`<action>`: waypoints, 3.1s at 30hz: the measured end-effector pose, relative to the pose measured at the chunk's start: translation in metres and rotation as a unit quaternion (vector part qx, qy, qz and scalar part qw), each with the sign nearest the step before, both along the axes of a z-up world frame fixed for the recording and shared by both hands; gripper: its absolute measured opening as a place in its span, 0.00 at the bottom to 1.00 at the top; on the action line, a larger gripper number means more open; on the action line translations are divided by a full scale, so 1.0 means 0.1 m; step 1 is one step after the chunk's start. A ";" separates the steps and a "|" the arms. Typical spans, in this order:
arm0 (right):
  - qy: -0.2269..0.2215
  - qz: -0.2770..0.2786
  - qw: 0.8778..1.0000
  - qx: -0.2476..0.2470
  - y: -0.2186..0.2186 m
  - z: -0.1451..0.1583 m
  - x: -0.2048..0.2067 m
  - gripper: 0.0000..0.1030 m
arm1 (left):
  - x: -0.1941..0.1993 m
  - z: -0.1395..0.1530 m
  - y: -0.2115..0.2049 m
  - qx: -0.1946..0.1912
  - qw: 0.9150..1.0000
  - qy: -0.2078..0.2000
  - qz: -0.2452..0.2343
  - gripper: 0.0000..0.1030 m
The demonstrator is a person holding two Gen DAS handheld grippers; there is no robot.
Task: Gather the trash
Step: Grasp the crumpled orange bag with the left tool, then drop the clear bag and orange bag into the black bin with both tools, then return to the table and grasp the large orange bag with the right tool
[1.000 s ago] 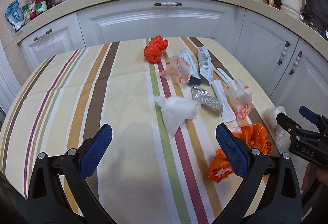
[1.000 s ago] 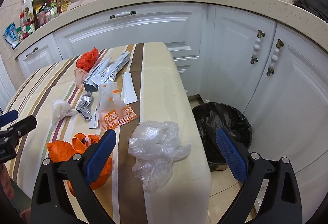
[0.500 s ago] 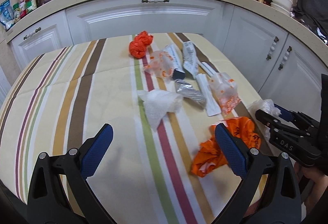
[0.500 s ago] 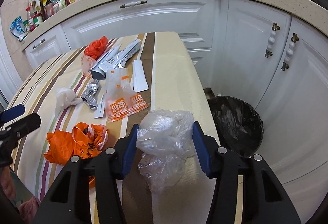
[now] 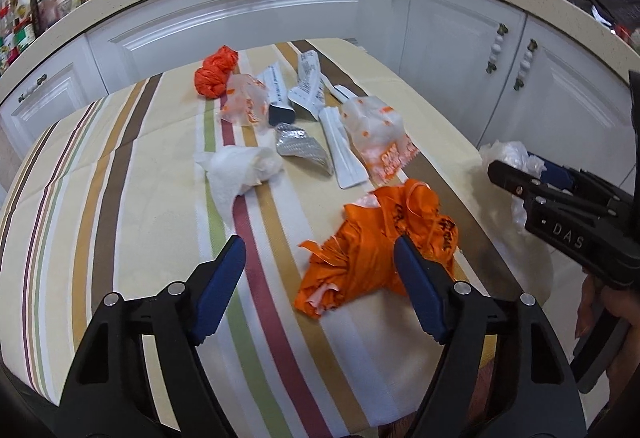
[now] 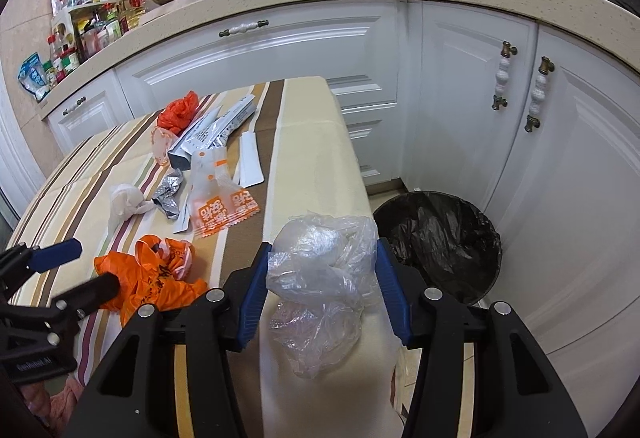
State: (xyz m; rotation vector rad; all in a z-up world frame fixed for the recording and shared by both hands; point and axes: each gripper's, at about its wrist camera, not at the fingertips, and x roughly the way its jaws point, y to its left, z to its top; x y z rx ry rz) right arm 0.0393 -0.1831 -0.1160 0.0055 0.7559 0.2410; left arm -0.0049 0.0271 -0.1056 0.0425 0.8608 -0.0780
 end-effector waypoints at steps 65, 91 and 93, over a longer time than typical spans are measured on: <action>-0.016 -0.152 0.987 -0.050 -1.39 -0.32 1.35 0.62 | 2.25 -0.18 -2.06 0.085 0.995 -0.001 -0.053 0.74; -0.050 -0.056 0.997 -0.017 -0.39 0.20 0.50 0.66 | 1.15 0.35 -0.53 0.044 0.996 -0.051 0.053 0.74; -0.050 -0.036 0.998 -0.017 -0.23 0.21 0.42 0.67 | 1.02 0.36 -0.33 0.047 0.995 -0.052 0.070 0.74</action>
